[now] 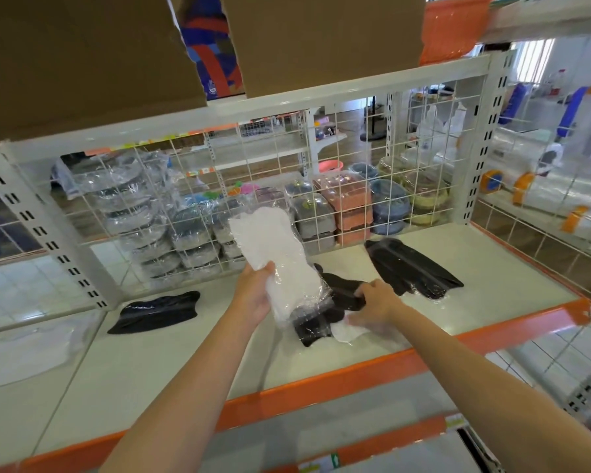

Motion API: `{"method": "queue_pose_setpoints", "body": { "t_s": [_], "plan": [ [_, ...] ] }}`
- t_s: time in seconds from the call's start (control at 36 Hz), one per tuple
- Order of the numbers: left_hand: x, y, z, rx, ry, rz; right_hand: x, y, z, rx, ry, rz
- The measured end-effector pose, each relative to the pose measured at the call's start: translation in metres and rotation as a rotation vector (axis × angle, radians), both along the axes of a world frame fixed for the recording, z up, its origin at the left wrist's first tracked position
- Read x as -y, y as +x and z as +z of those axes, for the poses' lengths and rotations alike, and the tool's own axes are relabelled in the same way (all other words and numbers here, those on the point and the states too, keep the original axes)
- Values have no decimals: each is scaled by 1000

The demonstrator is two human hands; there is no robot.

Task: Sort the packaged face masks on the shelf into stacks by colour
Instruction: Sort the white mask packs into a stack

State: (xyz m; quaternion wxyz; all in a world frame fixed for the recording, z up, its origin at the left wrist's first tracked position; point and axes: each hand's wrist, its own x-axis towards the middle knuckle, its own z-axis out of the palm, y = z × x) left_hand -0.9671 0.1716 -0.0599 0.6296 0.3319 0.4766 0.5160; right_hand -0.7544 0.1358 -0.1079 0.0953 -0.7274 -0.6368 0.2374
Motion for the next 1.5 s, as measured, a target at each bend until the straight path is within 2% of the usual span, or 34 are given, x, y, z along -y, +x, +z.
{"method": "queue_pose_setpoints", "body": {
  "t_s": [0.06,0.11,0.22,0.31,0.53,0.61,0.72,0.81,0.92,1.0,1.08,1.14,1.19,1.25,1.28,1.39,1.44,1.5],
  "plan": [
    [-1,-2,1,1,2,11,3,6,-8,105,15,9],
    [-2,-2,2,-1,9,11,2,9,-9,120,38,-22],
    [1,-1,4,-2,12,23,0,10,-11,199,89,-213],
    [4,0,4,-22,19,23,0,10,-9,180,65,-293],
    [5,3,2,-24,19,21,-7,9,-1,33,23,-268],
    [5,6,2,-27,16,10,-5,7,-4,-62,155,-207],
    [3,6,2,-52,-14,-9,-6,3,2,-219,443,-110],
    [1,7,3,-65,-36,-10,-8,0,29,-352,615,-168],
    [1,8,3,-81,-19,-2,-15,2,68,-438,706,-320],
    [3,9,4,-74,1,-2,-22,7,82,-659,771,-490],
    [4,10,6,-59,5,-29,-24,7,92,-1144,794,-627],
    [5,11,8,-35,-7,-48,-23,5,96,-1453,755,-619],
    [5,15,11,12,0,-58,-22,0,94,-1622,661,-553],
    [9,19,16,65,9,-62,-21,-8,86,-1603,551,-446],
    [9,21,17,94,16,-66,-19,-14,81,-1524,506,-398],
    [11,25,23,168,63,-133,-12,-38,59,-880,403,-218],
    [9,24,21,162,82,-154,-10,-46,56,-725,363,-143],
    [9,22,20,133,101,-153,-8,-50,59,-671,331,-92]
  ]
}}
